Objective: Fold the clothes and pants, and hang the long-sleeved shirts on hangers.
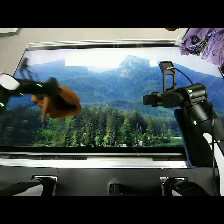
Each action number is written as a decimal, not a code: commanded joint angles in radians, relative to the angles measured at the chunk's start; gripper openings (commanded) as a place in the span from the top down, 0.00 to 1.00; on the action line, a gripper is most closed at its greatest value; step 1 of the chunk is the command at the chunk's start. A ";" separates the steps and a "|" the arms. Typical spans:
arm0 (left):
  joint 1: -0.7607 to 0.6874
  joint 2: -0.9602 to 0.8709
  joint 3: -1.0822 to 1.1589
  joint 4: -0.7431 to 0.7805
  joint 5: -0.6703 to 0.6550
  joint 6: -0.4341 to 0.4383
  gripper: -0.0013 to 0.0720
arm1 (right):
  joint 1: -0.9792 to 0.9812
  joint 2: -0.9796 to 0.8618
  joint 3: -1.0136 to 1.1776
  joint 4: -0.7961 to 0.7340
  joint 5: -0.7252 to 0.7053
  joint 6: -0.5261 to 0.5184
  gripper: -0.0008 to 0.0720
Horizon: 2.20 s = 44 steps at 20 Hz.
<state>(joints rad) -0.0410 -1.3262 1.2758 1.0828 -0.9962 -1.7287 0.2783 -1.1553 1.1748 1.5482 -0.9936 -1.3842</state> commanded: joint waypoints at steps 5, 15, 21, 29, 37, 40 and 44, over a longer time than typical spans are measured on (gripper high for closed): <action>-0.541 0.055 -0.299 -0.122 0.213 -0.208 0.95 | 0.001 0.000 0.001 0.000 0.000 0.000 0.94; -0.212 0.206 -0.264 -0.087 -0.077 -0.031 0.07 | 0.001 0.000 0.001 0.001 0.003 0.000 0.94; 0.122 0.267 -0.264 -0.088 -0.149 0.057 0.07 | 0.001 0.000 0.001 0.004 0.079 0.001 0.94; 0.294 0.267 -0.265 -0.087 -0.148 0.056 0.06 | -0.004 -0.018 -0.008 0.123 0.073 0.110 0.84; 0.378 0.216 -0.265 -0.085 -0.144 0.056 0.06 | 0.092 -0.322 -0.157 0.934 -0.024 -0.307 0.24; 0.378 0.200 -0.265 -0.085 -0.138 0.056 0.06 | 0.179 -0.402 -0.157 0.938 0.018 -0.322 0.24; 0.378 0.179 -0.265 -0.084 -0.136 0.056 0.06 | 0.260 -0.447 -0.157 0.976 0.080 -0.325 0.42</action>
<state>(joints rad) 0.3344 -1.1320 1.0107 0.9974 -1.1351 -1.6718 0.4808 -1.5597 1.0210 2.4638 -0.9497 -1.6787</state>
